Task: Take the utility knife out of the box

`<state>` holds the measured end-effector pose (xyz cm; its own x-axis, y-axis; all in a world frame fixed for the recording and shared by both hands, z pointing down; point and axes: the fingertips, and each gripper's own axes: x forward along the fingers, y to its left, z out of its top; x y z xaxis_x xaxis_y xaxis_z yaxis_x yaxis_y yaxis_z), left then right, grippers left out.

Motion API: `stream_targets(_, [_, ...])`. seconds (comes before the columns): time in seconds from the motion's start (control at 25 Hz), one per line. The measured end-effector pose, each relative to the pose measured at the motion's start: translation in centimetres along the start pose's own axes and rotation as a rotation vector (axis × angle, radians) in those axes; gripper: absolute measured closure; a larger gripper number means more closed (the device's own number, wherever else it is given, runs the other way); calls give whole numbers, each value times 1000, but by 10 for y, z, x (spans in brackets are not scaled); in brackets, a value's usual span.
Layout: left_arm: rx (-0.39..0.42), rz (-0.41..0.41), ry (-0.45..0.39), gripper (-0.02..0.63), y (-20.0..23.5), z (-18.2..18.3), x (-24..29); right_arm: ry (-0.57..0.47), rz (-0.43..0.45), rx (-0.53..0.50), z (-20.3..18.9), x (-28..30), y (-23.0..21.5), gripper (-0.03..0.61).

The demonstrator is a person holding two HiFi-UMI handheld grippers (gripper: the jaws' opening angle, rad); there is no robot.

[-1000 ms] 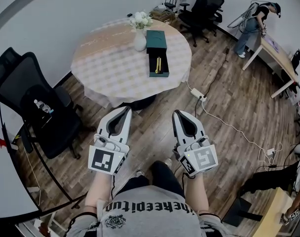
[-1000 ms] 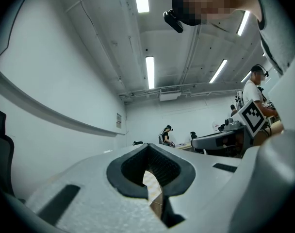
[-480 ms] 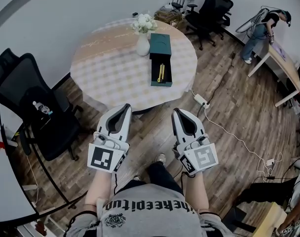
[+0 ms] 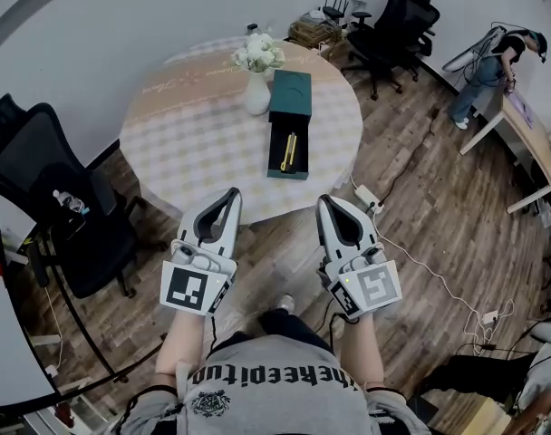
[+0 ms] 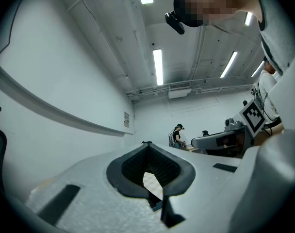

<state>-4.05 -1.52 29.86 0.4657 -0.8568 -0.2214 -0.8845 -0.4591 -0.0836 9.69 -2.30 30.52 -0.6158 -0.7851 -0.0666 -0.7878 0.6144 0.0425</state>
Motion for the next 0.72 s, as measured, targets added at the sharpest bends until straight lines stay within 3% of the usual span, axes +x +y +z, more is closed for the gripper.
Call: stream_targets(0.72, [42,108,28,597,-18,-19,68,-2,120,43,-16,30,-75,572])
